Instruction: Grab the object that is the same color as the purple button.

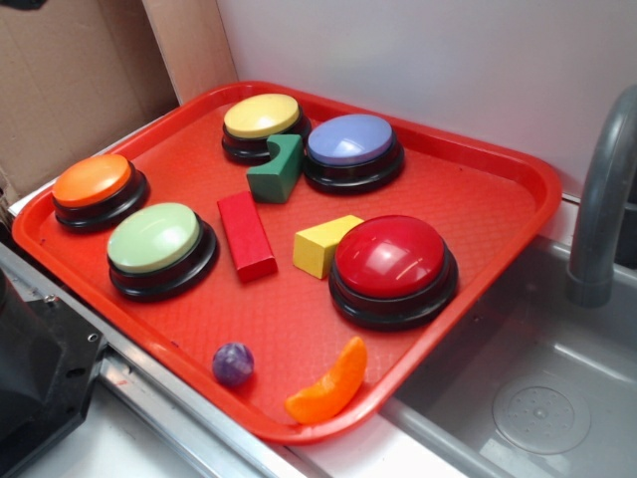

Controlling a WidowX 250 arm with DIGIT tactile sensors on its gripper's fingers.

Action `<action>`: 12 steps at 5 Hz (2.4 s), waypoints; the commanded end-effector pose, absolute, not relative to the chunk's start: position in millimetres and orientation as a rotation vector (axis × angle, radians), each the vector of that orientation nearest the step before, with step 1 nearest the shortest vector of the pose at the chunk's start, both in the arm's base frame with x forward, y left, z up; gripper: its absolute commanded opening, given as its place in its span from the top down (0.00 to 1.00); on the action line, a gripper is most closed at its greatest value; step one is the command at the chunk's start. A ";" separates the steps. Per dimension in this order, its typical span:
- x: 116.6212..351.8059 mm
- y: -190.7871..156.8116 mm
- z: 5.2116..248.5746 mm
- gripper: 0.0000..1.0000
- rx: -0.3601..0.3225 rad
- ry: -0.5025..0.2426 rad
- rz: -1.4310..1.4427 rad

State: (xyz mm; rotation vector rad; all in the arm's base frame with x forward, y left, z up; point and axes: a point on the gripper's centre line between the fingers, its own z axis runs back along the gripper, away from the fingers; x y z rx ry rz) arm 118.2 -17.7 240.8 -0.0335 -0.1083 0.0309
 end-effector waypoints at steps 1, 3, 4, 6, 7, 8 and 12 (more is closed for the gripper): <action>118.2 -17.7 240.8 0.00 -0.034 -0.108 0.031; 133.3 -46.4 185.2 0.00 -0.104 -0.100 0.105; 141.6 -62.7 154.2 0.00 -0.120 -0.096 0.124; 147.7 -96.4 86.7 0.00 -0.149 -0.034 0.067; 146.2 -111.2 61.7 0.00 -0.129 -0.002 0.032; 140.7 -123.2 39.9 0.00 -0.059 0.025 0.038; 131.6 -113.8 10.1 1.00 0.017 0.042 0.135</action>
